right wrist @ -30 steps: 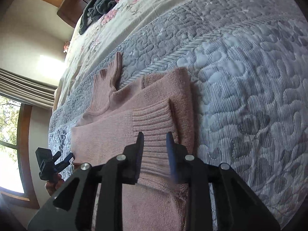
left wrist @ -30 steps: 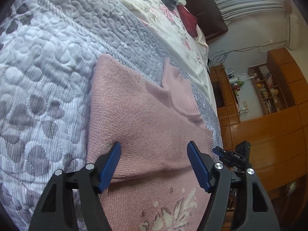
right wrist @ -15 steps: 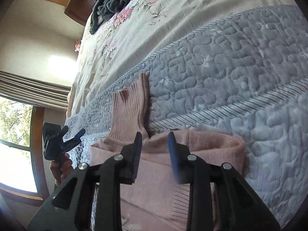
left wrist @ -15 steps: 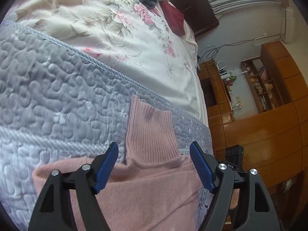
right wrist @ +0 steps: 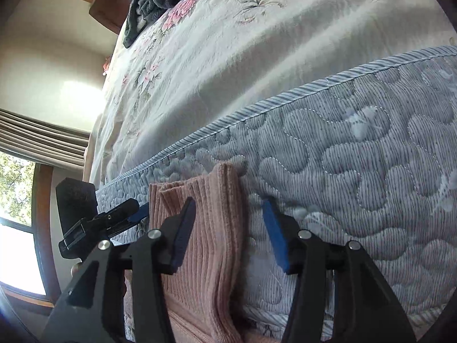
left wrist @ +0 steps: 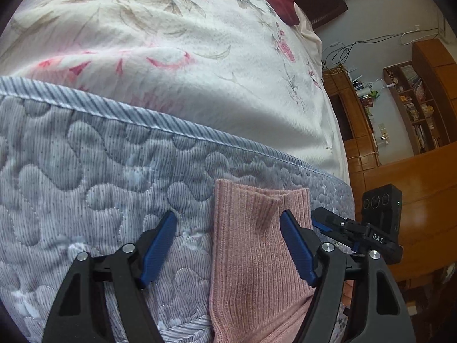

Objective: Fold small clothes

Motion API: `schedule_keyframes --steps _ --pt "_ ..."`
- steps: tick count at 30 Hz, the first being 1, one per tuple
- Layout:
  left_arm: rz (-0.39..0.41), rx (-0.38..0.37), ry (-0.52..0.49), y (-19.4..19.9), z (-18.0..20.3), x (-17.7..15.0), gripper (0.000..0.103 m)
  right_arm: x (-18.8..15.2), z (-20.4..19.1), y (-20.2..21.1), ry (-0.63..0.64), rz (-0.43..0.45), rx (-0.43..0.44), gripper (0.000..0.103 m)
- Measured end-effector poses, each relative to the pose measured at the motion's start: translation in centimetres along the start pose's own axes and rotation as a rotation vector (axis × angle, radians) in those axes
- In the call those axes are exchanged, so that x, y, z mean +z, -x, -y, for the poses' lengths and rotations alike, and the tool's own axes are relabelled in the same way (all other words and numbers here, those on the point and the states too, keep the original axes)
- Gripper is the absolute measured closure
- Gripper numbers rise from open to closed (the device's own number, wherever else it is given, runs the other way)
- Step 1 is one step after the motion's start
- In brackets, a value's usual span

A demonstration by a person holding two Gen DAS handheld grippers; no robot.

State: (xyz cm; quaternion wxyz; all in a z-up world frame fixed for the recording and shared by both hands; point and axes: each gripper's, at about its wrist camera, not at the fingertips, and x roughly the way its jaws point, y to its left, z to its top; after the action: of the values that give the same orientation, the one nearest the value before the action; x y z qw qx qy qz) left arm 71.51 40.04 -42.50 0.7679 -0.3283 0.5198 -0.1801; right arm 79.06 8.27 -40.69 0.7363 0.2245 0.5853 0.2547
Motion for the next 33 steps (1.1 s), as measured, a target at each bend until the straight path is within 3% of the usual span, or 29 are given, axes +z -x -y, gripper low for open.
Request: schedule_keyframes --steps 1,2,6,7,8,9,14,19,21,26,29,33 --pt "-0.003 0.007 -0.014 -0.1 0.2 0.1 0.058 0.1 -0.1 -0.2 0.005 0.008 0.003 0.053" --pt "-0.022 0.006 -0.025 -0.3 0.3 0.1 0.066 0.1 -0.2 -0.4 0.012 0.01 0.007 0.053" --pt "-0.045 0.046 -0.098 -0.5 1.4 -0.6 0.081 -0.3 -0.7 -0.5 0.041 0.004 0.006 0.056" --pt "-0.04 0.05 -0.101 -0.4 1.5 -0.6 0.094 -0.3 -0.9 -0.4 0.047 0.006 0.005 0.074" --pt "-0.033 0.054 -0.099 -0.1 1.6 -0.7 0.096 -0.1 -1.3 -0.4 0.059 0.004 -0.005 0.088" --pt "-0.019 0.06 -0.096 0.2 1.7 -0.6 0.096 0.0 -1.6 0.1 0.076 0.024 -0.014 0.093" --pt "0.074 0.022 -0.161 5.0 4.1 -2.1 0.097 -1.6 -4.0 5.3 0.151 0.102 0.063 0.094" --pt "0.126 -0.014 -0.347 12.0 9.0 -7.1 0.097 -6.8 -7.0 12.1 0.27 0.152 0.127 0.095" --pt "0.122 -0.002 -0.425 14.0 11.0 -10.1 0.097 -10.0 -8.1 14.3 0.334 0.157 0.11 0.095" --pt "0.057 0.075 -0.58 16.6 13.3 -18.4 0.097 -18.6 -9.2 16.8 0.414 0.126 0.074 0.095" --pt "-0.034 0.097 -0.559 15.6 11.7 -23.0 0.096 -23.2 -7.8 15.9 0.398 0.058 0.035 0.093" --pt "-0.163 0.163 -0.451 13.8 7.4 -28.3 0.087 -27.6 -4.6 14.0 0.299 -0.061 -0.03 0.087"
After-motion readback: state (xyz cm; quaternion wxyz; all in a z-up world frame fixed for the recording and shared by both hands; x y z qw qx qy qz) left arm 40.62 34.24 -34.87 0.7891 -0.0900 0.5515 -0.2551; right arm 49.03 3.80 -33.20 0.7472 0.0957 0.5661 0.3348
